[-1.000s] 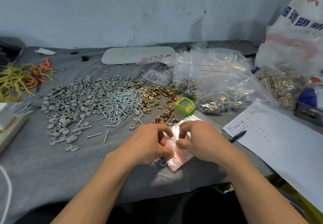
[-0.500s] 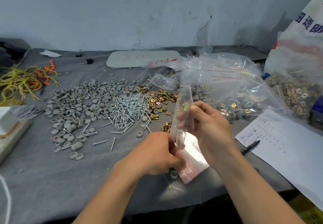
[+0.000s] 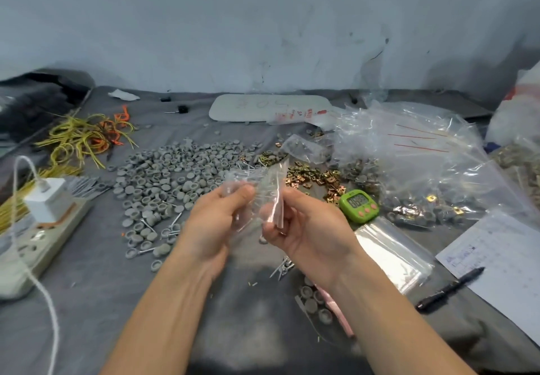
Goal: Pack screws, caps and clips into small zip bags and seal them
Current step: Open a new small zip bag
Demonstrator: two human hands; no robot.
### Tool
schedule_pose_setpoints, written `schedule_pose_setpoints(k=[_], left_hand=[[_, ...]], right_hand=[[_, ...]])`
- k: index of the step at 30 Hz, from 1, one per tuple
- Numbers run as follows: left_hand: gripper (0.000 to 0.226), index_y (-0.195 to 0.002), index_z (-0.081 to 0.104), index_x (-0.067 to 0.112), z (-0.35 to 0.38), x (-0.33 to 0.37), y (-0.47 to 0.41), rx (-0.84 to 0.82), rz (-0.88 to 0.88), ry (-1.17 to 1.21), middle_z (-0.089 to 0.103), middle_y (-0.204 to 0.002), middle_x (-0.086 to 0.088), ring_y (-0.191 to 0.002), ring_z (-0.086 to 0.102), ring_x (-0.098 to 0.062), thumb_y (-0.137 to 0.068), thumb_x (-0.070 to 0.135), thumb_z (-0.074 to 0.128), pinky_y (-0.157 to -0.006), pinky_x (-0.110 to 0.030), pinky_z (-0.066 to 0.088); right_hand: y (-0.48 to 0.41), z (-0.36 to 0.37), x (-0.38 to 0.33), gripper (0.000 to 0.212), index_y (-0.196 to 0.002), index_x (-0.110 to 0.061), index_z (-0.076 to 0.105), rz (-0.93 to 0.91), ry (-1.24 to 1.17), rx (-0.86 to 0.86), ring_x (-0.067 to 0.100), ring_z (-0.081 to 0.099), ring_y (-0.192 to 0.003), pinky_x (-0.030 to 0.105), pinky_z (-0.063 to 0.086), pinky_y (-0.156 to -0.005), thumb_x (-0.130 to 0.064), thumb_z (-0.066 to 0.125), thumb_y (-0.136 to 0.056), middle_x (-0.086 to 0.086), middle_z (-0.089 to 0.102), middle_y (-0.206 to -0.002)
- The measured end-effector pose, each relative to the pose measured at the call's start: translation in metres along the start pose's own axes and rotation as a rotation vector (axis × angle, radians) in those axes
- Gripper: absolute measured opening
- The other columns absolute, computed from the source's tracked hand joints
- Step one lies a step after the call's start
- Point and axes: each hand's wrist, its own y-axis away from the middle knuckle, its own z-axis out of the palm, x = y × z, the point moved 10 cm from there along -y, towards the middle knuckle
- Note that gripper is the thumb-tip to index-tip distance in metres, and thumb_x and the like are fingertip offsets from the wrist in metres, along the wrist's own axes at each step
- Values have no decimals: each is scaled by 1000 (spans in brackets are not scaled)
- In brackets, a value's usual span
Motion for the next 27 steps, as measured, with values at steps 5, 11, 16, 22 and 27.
schedule_pose_setpoints(k=[5, 11, 16, 22, 27], left_hand=[[15, -74, 79, 24, -39, 41, 1, 250, 247, -322, 73, -68, 3, -57, 64, -4, -76, 11, 86, -56, -20, 49], [37, -101, 70, 32, -73, 86, 24, 754, 493, -940, 71, -97, 8, -87, 63, -14, -70, 30, 90, -77, -33, 48], [17, -83, 68, 29, -37, 91, 28, 569, 703, -1031, 66, -94, 16, -87, 59, -6, -75, 28, 84, -80, -22, 43], [19, -74, 74, 30, -51, 67, 6, 457, 387, -922, 69, -67, 23, -67, 63, 7, -83, 46, 74, -57, -13, 40], [12, -71, 74, 34, -53, 63, 15, 541, 328, -1093, 71, -68, 14, -74, 67, -11, -82, 38, 73, -69, -30, 52]], right_hand=[[-14, -6, -8, 19, -97, -5, 72, -63, 397, 203, 15, 64, -58, 33, 50, -66, -21, 62, -102, 7, 73, -74], [-47, 1, 12, 16, -95, -5, 74, 39, 426, 206, 14, 66, -56, 27, 53, -60, -6, 59, -101, 9, 75, -73], [-77, 25, 13, 28, -89, -9, 78, -117, 480, 176, 18, 70, -63, 32, 58, -63, 3, 54, -97, 11, 77, -81], [-76, 56, 25, 57, -101, -15, 81, -276, 599, -97, 26, 75, -103, 45, 59, -96, 19, 42, -77, 8, 80, -100], [-62, 52, 22, 66, -111, -21, 78, -344, 787, -110, 12, 75, -101, 36, 60, -95, 22, 41, -76, -2, 80, -101]])
